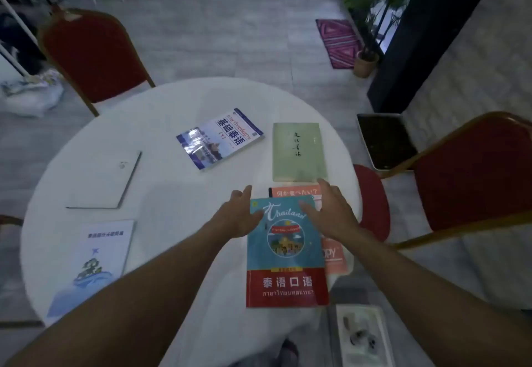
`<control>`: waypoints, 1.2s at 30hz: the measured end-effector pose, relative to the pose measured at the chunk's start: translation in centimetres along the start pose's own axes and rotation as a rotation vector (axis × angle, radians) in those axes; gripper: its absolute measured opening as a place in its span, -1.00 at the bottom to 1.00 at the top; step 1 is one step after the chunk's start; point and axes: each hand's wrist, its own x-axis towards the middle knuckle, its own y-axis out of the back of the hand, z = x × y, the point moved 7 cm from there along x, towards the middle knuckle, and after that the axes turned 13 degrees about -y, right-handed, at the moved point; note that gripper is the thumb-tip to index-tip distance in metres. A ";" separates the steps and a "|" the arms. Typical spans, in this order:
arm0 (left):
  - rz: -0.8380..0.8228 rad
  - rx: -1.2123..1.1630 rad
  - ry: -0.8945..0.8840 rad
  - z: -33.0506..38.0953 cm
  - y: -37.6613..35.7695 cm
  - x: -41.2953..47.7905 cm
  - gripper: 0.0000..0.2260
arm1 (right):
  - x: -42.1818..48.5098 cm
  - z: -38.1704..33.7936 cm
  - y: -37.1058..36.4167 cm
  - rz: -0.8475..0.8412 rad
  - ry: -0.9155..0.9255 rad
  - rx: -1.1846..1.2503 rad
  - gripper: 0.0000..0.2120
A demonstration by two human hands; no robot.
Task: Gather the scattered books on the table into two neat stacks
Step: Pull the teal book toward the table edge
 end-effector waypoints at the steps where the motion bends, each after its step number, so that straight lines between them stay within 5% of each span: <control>1: -0.020 -0.012 0.012 -0.4 -0.7 -0.1 -0.33 | -0.2 0.6 -0.7 -0.020 -0.028 -0.006 -0.23; 7: -0.124 -0.079 0.005 -2.8 -5.7 -0.3 -0.50 | -1.2 4.6 -5.3 -0.102 -0.117 -0.051 -0.26; 12: -0.179 -0.077 0.061 -4.3 -9.0 -0.8 -0.28 | -1.8 6.2 -7.7 -0.144 -0.181 -0.016 -0.34; 17: -0.087 -0.179 0.094 -5.3 -9.6 -0.6 -0.31 | -1.2 6.6 -8.3 -0.095 -0.270 -0.032 -0.22; 22: -0.017 -0.377 0.313 -6.9 -9.9 -1.4 -0.35 | -1.2 6.9 -9.2 -0.147 -0.422 -0.099 -0.17; 30: 0.126 -0.372 0.256 -10.2 -7.4 -2.7 -0.60 | -1.6 2.7 -11.6 -0.162 -0.282 -0.064 -0.20; 36: 0.148 -0.303 0.169 -14.0 -3.9 -5.2 -0.48 | -2.6 -2.6 -15.6 -0.239 -0.114 0.003 -0.29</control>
